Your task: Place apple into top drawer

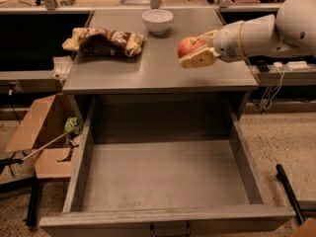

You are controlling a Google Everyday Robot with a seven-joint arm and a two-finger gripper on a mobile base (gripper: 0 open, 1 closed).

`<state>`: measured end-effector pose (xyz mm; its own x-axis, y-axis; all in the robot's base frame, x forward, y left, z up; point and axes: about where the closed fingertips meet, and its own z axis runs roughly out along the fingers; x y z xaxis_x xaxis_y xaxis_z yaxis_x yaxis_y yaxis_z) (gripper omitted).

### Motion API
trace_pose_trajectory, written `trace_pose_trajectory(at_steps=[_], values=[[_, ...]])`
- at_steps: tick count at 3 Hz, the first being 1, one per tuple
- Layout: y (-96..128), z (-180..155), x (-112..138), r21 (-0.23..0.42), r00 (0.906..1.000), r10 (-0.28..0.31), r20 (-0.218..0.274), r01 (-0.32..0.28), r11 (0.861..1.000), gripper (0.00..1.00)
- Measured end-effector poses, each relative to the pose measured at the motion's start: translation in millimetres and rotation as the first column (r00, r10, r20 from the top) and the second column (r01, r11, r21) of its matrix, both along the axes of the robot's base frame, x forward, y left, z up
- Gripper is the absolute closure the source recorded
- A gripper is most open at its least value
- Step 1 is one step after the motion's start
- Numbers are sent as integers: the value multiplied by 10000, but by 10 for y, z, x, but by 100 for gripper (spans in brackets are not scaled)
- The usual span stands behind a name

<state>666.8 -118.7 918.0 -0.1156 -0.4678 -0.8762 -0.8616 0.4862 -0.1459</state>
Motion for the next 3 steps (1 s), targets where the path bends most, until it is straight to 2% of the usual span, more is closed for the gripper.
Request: trace_pose_trajectory(at_steps=[1,2,3], values=[[125,-185,-221,227,9958,859,-329,-852,9961,100],[272,-368,-733,611,9777,2009,-613,-1972,9785,100],[301,-819,-1369,755,9504,2786,-1385,-2704,9598,100]])
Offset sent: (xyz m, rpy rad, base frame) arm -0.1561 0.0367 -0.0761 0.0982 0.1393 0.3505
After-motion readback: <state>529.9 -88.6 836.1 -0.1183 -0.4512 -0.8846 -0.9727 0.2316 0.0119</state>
